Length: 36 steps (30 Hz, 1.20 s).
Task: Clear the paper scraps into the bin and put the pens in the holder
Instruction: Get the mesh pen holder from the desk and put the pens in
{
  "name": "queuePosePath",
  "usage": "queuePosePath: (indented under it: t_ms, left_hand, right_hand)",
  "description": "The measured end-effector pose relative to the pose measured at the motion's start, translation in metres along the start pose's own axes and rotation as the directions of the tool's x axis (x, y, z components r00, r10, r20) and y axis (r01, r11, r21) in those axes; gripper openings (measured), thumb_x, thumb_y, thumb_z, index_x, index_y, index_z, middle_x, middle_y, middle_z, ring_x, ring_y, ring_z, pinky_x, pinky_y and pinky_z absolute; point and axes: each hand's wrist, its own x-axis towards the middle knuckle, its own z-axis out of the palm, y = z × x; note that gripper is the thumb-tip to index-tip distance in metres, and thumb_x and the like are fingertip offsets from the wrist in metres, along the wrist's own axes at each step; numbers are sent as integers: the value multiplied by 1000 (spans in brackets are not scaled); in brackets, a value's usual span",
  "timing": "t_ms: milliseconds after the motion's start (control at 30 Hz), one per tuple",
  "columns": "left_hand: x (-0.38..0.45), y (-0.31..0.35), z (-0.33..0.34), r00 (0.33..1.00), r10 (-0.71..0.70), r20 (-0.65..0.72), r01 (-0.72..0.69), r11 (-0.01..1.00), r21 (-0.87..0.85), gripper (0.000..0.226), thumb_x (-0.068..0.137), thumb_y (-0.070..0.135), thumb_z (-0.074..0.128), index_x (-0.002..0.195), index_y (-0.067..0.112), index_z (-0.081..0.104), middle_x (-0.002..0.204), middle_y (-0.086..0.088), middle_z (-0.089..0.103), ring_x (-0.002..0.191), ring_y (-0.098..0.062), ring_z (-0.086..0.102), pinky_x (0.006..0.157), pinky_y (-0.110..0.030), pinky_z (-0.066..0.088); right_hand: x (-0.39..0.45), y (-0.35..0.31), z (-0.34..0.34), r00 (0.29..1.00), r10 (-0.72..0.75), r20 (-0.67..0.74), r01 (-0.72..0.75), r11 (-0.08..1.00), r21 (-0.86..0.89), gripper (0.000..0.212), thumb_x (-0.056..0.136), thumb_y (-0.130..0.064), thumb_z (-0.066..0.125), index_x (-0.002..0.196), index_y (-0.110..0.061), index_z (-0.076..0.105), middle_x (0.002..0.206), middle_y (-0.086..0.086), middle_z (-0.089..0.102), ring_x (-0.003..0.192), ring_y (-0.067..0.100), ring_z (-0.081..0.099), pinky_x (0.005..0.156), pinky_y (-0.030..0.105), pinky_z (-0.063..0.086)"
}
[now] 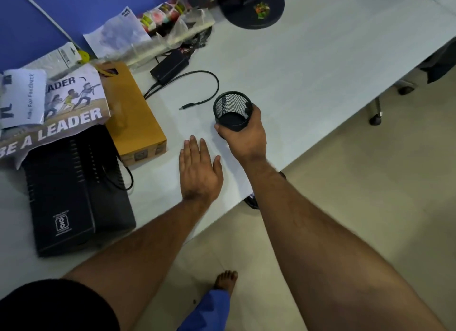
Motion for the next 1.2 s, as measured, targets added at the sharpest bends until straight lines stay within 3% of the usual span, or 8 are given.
queuePosePath:
  t_ms: [267, 367, 533, 633, 767, 833, 967, 1200]
  left_hand:
    - [3, -4, -3, 997, 56, 51, -55, 998, -8, 62, 102, 44, 22, 150, 5, 30, 159, -19, 24, 149, -34, 19, 123, -44, 14]
    - [1, 1, -16, 998, 55, 23, -54, 998, -38, 54, 100, 38, 39, 144, 6, 41, 151, -18, 40, 141, -33, 35, 119, -45, 23]
    - [-69, 68, -39, 973, 197, -124, -232, 870, -435, 32, 87, 11, 56, 118, 5, 63, 116, -15, 59, 107, -34, 57, 90, -40, 49]
    - [-119, 115, -44, 955, 295, -43, -258, 746, -614, 28, 85, 10, 57, 112, 8, 62, 115, -11, 58, 103, -29, 60, 84, -39, 52]
    - [-190, 171, -23, 913, 379, 154, -180, 709, -682, 25, 84, 12, 60, 108, 11, 64, 110, -10, 62, 93, -27, 63, 82, -29, 49]
    - [-229, 194, -9, 860, 430, 274, -130, 706, -696, 26, 83, 10, 62, 109, 10, 65, 106, -10, 65, 90, -24, 63, 79, -24, 44]
    - [-306, 228, 23, 738, 505, 447, -53, 704, -708, 14, 83, 8, 61, 92, 15, 69, 89, -5, 71, 87, -26, 67, 79, -30, 51]
    - [-448, 275, 111, 391, 636, 666, -91, 746, -659, 19, 80, 9, 59, 74, 26, 64, 79, -2, 68, 83, -28, 68, 77, -36, 56]
  right_hand:
    - [-47, 13, -27, 994, 39, -107, -24, 991, 134, 89, 63, -46, 86, 139, -23, 43, 134, -8, 56, 124, 13, 55, 106, 34, 48]
    - [-84, 20, -50, 988, 78, -131, -52, 980, 193, 88, 62, -46, 84, 138, -23, 45, 133, -7, 57, 124, 14, 55, 107, 37, 47]
    - [-154, 50, -120, 942, 115, -316, -51, 977, 205, 70, 62, -48, 82, 122, -27, 52, 119, -7, 63, 112, 12, 62, 100, 32, 52]
    - [-203, 83, -166, 902, 103, -420, -54, 990, 128, 65, 66, -40, 83, 123, -27, 54, 114, -12, 62, 109, 8, 62, 95, 22, 51]
    - [-267, 140, -222, 805, 203, -558, -179, 979, 98, 73, 65, -50, 82, 128, -26, 52, 119, -12, 62, 113, 10, 60, 98, 35, 52]
    - [-299, 168, -246, 756, 248, -605, -221, 968, 121, 76, 63, -56, 79, 128, -28, 51, 121, -11, 62, 114, 11, 60, 99, 38, 52]
    - [-371, 230, -277, 665, 283, -691, -282, 952, 119, 87, 61, -59, 77, 136, -25, 47, 128, -7, 59, 122, 16, 56, 102, 41, 49]
    - [-503, 368, -298, 421, 493, -761, -402, 854, 331, 84, 60, -56, 78, 133, -28, 49, 126, -10, 59, 118, 15, 58, 101, 42, 51]
